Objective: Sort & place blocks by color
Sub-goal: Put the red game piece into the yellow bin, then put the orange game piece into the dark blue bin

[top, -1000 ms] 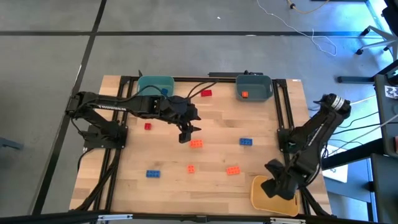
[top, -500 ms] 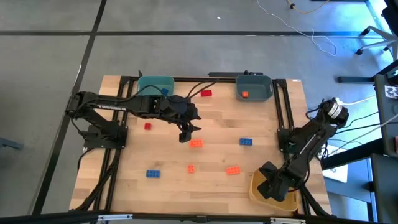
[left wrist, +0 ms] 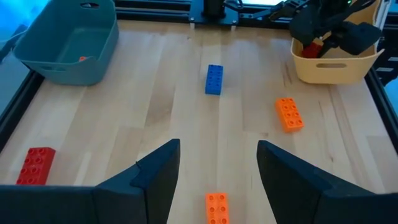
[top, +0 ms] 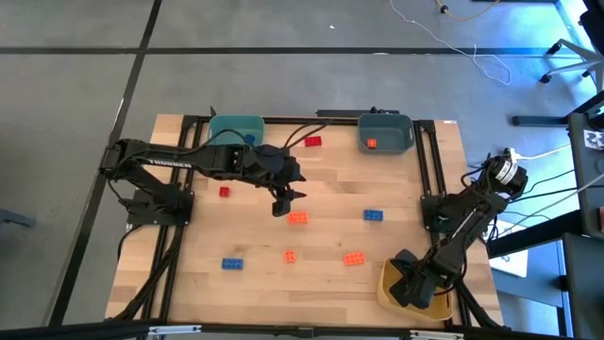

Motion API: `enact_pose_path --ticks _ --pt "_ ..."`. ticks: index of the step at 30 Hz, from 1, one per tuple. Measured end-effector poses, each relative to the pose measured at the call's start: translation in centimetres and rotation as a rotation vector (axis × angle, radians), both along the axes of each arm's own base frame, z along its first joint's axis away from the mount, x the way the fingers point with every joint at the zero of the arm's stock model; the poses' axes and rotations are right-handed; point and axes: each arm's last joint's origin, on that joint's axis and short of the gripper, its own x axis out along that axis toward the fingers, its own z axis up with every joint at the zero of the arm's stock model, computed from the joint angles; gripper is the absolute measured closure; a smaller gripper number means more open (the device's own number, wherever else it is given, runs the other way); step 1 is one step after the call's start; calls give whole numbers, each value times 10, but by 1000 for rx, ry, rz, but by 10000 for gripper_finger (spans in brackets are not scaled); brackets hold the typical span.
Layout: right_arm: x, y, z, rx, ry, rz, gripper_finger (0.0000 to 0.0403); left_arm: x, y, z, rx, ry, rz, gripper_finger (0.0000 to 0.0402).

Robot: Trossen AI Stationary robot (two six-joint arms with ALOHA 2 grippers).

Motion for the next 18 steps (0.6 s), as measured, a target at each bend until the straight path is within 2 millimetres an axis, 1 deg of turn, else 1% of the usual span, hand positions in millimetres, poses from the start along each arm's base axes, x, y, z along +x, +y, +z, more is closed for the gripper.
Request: enact_pose_path --ticks 4,18 --pt "2 3 5 13 -7 1 219 0 0 0 0 1 0 194" --pt "10 16 45 -1 1 4 215 0 0 0 0 2 -1 194"
